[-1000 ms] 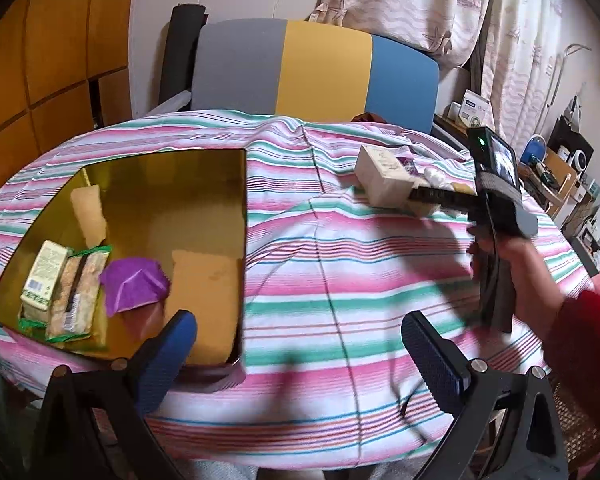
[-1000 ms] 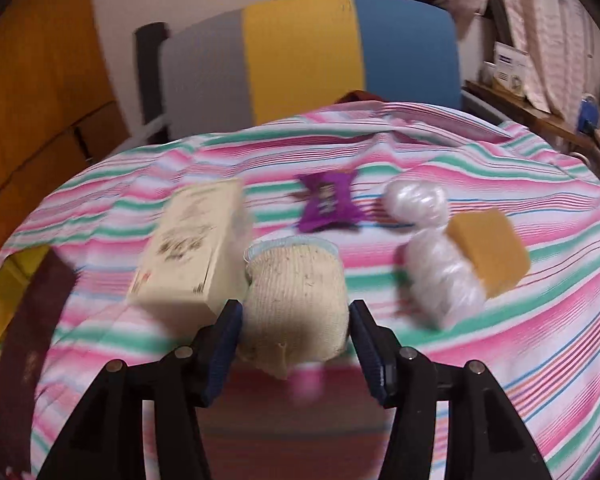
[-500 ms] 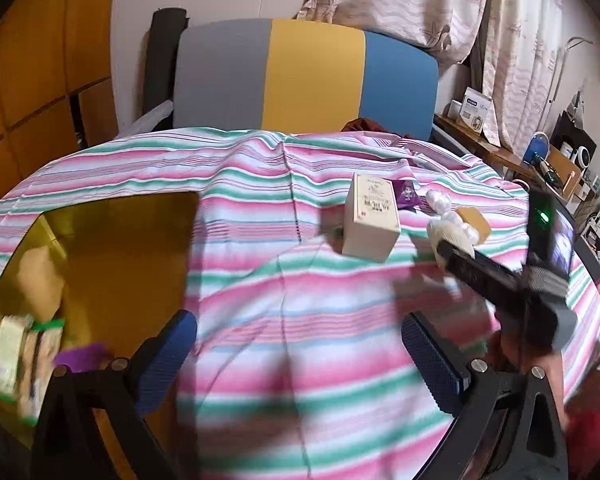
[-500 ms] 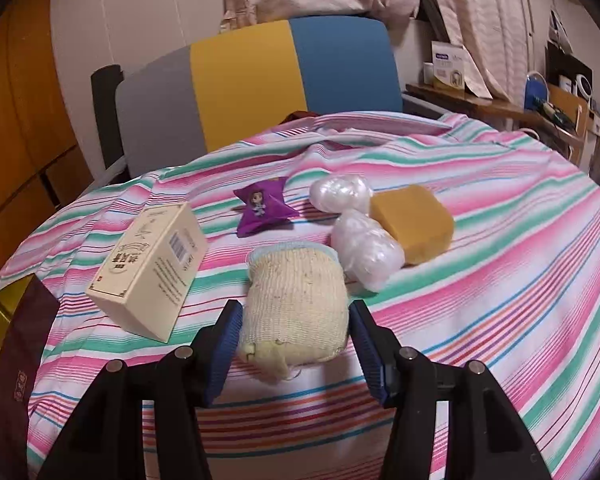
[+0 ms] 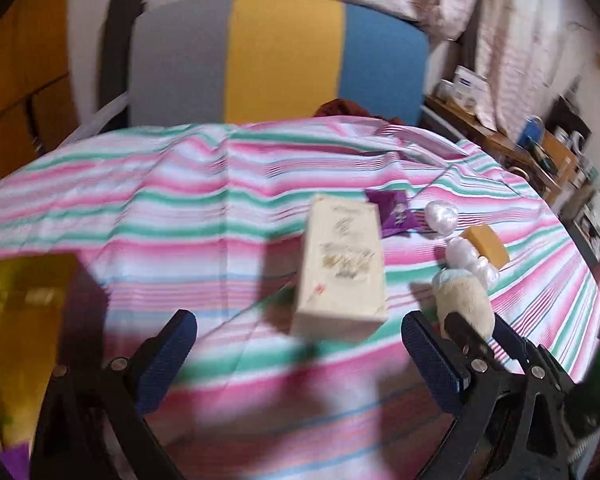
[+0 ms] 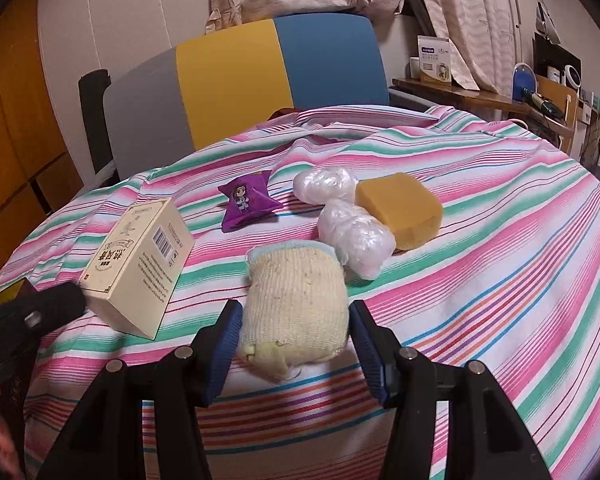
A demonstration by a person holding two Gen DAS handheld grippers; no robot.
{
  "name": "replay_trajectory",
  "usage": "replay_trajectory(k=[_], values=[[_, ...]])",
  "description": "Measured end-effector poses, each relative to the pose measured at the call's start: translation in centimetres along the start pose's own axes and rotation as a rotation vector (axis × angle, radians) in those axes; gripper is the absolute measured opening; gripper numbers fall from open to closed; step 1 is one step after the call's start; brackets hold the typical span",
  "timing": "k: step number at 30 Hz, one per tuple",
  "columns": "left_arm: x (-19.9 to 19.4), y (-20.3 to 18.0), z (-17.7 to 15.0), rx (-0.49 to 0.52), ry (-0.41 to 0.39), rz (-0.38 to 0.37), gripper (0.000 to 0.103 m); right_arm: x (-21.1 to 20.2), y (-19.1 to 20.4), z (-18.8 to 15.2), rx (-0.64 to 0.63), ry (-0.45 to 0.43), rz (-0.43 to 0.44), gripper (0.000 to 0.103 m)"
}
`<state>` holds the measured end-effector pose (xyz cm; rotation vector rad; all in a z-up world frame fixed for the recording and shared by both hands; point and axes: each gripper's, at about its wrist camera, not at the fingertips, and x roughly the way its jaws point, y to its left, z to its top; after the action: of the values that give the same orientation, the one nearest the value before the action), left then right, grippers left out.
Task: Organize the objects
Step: 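Grasp the cream printed box with the left tool while the right tool holds the pouch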
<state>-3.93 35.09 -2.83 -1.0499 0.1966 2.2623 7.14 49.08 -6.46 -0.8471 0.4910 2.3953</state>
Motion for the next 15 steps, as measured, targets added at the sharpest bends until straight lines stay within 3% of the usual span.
replay_trajectory(k=[7,9,11,13,15], values=[[3.3,-0.6,0.7,0.051,0.023,0.041,0.102,0.0,0.2,-0.2,-0.010,-0.012,-0.019,0.055],[3.8,-0.5,0.6,0.058,0.025,0.056,0.093,0.0,0.4,-0.3,-0.020,-0.015,-0.029,0.055],[4.4,-0.4,0.5,0.065,0.050,0.046,0.064,0.0,0.6,-0.3,-0.032,-0.018,-0.041,0.055],[5.1,-0.3,0.1,0.057,0.084,0.012,0.054,0.0,0.9,-0.4,-0.045,-0.021,-0.054,0.056],[5.1,-0.1,-0.3,0.041,0.078,0.007,0.052,0.0,1.0,-0.4,-0.052,-0.023,-0.060,0.056]])
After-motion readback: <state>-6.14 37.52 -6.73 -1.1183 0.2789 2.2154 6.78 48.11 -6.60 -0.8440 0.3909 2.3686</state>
